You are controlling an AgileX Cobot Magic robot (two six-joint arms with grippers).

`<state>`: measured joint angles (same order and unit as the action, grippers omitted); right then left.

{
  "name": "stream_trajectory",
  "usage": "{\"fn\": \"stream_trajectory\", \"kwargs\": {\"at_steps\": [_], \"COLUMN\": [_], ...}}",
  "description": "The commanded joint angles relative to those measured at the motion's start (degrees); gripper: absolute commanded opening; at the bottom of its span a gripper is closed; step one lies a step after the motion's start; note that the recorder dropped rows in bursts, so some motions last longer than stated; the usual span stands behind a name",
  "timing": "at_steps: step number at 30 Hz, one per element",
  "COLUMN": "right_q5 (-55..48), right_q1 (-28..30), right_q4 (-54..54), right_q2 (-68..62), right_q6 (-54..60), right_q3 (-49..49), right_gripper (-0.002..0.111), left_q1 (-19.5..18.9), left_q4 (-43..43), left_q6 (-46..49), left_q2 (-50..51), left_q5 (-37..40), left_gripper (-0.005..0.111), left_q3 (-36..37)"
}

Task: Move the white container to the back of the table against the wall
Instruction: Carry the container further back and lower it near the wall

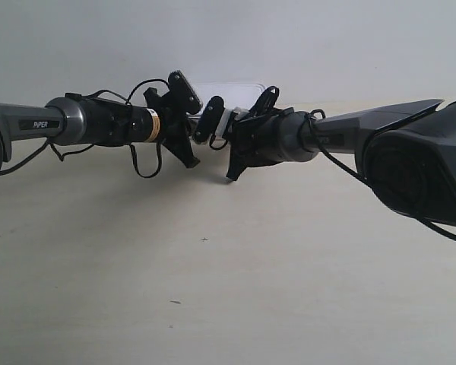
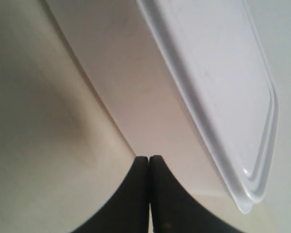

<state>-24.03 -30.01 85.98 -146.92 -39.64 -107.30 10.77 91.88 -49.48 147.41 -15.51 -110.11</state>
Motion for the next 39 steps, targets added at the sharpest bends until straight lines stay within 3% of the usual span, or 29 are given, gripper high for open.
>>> {"fn": "stream_trajectory", "kwargs": {"at_steps": [1, 11, 39], "right_q5": [0.4, 4.3, 2.9], "right_q1": [1.1, 1.8, 3.3], "right_q4": [0.1, 1.0, 1.0], "right_q2": [-1.0, -1.0, -3.4], "right_q6": [0.6, 0.5, -2.2], "right_q3": [0.0, -0.3, -4.8], "right_gripper": [0.000, 0.000, 0.000], "left_q1": [0.1, 0.1, 0.0], "left_q4": [-0.9, -1.1, -1.1], "left_q6": [0.0, -0.1, -2.0], "left_q2": [1.1, 1.2, 1.2], "left_q5": [1.3, 1.7, 2.3], "left_gripper": [0.000, 0.000, 0.000], "left_q3": [-1.3, -1.8, -1.8]}}
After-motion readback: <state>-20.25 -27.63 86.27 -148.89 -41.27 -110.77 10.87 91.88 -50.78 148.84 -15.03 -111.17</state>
